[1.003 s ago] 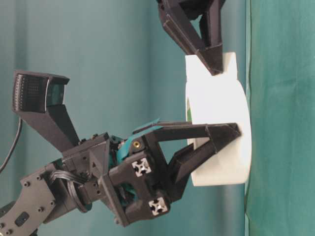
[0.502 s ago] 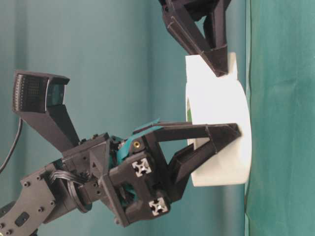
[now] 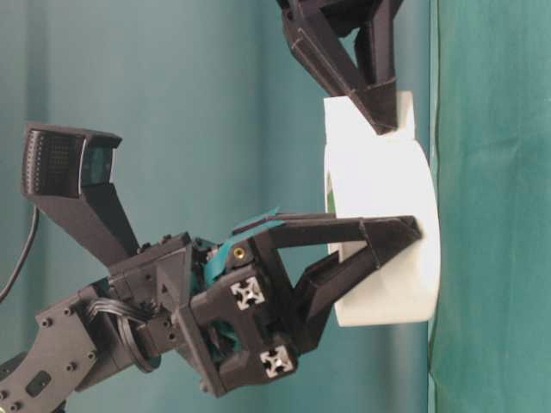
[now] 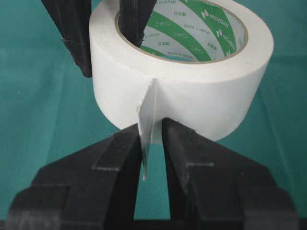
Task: Peel off the duct tape with your right arm.
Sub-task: 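Close the right gripper on the tape tab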
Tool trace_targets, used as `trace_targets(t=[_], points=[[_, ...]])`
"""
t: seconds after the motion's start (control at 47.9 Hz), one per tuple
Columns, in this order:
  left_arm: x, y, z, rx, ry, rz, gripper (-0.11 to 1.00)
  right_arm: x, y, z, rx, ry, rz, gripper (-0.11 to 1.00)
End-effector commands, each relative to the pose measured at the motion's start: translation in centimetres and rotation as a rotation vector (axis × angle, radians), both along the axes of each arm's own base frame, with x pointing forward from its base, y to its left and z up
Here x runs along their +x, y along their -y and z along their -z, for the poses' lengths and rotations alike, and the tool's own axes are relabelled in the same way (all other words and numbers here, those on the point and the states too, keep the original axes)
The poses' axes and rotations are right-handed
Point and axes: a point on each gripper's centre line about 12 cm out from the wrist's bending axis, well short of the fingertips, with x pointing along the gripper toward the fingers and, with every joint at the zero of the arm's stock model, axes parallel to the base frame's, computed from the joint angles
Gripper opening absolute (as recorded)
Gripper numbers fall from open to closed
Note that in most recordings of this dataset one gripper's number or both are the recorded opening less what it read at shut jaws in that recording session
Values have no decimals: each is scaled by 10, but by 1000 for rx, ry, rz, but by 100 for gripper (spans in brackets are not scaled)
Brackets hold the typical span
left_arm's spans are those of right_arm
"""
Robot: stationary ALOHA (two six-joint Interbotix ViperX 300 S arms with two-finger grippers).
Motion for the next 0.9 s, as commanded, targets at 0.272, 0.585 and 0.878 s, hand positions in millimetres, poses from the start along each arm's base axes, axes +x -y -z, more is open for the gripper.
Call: trace_targets(t=[0.272,0.585,0.878], points=[[-2,-1,-13,3,37,0,21,2,-2,-15,-2,55,-7,8],[-2,0,-15,2,42,2,21,2,-2,-16,0,58,-5,24],[-1,-1,-16,2,45,0,21,2,0,-17,23,61,19,-1]])
